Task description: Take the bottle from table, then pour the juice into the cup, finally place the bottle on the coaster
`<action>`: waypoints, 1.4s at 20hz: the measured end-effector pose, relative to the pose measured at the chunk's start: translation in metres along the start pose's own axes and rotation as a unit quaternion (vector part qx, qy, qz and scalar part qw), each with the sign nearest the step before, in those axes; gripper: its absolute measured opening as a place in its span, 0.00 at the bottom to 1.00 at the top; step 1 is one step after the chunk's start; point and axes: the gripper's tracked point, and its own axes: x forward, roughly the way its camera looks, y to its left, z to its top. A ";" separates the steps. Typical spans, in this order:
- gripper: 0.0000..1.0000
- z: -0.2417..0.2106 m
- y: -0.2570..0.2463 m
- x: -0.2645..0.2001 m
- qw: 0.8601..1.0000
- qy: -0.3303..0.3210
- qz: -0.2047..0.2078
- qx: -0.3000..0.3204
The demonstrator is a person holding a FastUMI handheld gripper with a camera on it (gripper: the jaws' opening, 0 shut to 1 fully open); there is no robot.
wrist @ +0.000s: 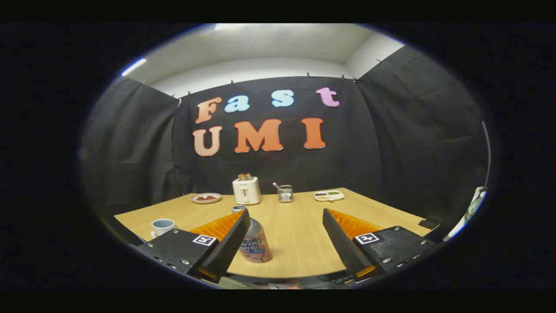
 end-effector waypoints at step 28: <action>1.00 -0.097 0.040 0.034 0.989 0.124 0.030 -0.079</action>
